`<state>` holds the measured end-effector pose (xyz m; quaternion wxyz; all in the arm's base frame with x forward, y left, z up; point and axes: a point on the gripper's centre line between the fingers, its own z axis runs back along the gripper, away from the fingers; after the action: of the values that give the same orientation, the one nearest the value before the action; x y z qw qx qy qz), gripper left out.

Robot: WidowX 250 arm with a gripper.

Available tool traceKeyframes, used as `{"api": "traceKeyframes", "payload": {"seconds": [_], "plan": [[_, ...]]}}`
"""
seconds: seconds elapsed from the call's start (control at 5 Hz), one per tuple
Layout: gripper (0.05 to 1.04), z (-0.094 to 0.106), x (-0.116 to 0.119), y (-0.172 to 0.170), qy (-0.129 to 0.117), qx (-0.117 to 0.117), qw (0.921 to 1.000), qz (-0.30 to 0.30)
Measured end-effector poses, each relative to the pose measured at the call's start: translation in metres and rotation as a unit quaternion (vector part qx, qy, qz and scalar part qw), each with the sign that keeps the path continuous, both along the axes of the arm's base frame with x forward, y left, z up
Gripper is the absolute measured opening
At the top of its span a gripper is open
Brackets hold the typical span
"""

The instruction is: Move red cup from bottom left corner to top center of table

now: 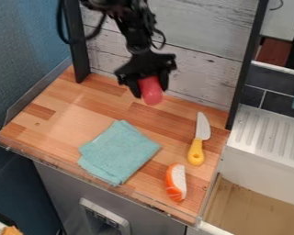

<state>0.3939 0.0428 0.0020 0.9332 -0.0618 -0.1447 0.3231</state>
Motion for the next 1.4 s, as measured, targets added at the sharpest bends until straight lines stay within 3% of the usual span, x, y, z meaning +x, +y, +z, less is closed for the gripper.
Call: {"api": "traceKeyframes", "payload": {"seconds": [0.6,0.8,1.0,1.2,1.4], "plan": [[0.753,-0.053,0.019,-0.018,0.03,0.034,0.998,-0.044],[0.82,-0.06,0.025,-0.016,0.03,0.04,0.9978,-0.043],[1.011,-0.06,0.023,-0.016,0.046,0.04,0.9973,-0.041],[1.008,-0.065,0.016,-0.017,0.053,0.037,0.9974,-0.032],[1.001,-0.057,0.016,-0.016,0.049,0.038,0.9975,-0.035]]}}
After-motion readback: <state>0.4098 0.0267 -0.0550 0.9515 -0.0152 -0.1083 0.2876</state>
